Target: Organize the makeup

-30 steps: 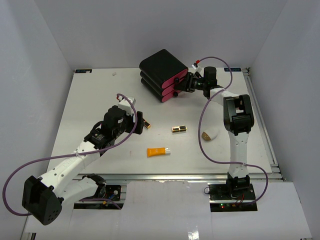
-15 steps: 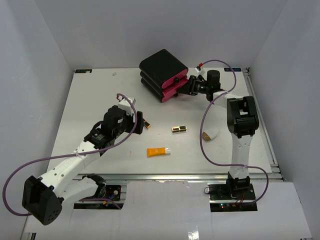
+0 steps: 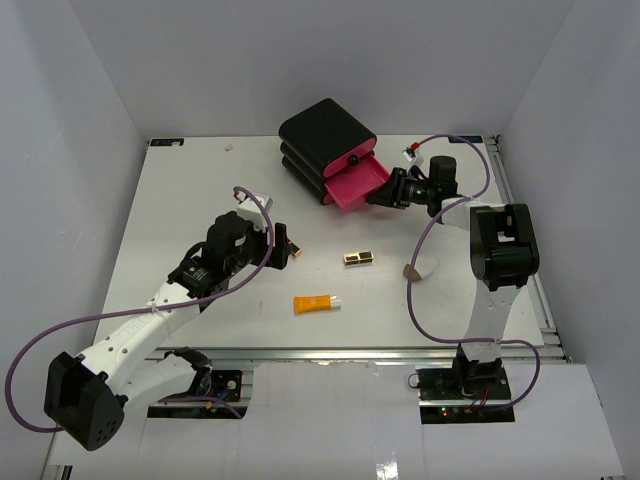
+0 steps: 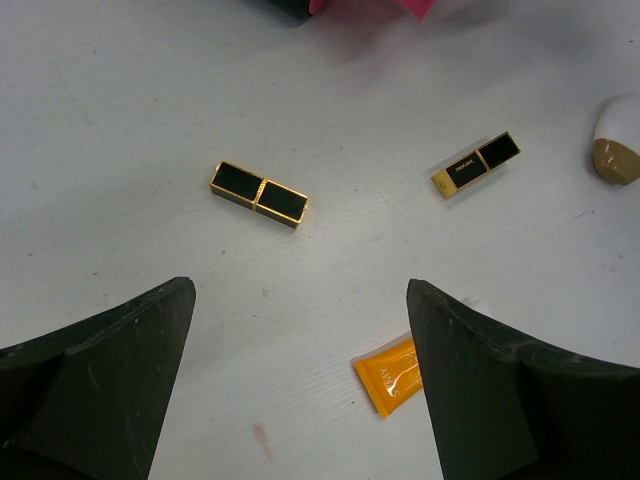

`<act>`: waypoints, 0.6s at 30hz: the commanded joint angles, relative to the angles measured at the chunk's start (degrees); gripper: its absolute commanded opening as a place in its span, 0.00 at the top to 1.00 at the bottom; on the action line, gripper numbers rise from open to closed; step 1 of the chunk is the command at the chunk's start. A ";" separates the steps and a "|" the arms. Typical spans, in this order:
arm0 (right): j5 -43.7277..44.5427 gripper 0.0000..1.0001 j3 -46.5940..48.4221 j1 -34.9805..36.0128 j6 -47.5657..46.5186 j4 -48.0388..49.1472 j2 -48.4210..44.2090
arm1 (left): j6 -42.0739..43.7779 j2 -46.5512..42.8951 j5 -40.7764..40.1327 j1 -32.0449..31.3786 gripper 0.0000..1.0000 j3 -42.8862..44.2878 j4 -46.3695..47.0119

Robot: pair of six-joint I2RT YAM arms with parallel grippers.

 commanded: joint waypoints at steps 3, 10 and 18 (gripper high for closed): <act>-0.22 0.38 0.97 -0.26 -4.10 -1.44 -2.19 | -1.21 -0.07 2.32 0.43 0.02 -0.20 1.64; -0.76 0.18 -2.17 -2.08 -9.00 -4.55 -7.55 | -5.54 4.16 10.14 2.97 0.02 0.02 2.67; -2.12 0.16 -7.29 -4.83 -26.70 -20.48 -20.78 | -18.72 13.96 14.91 6.09 0.02 3.00 1.04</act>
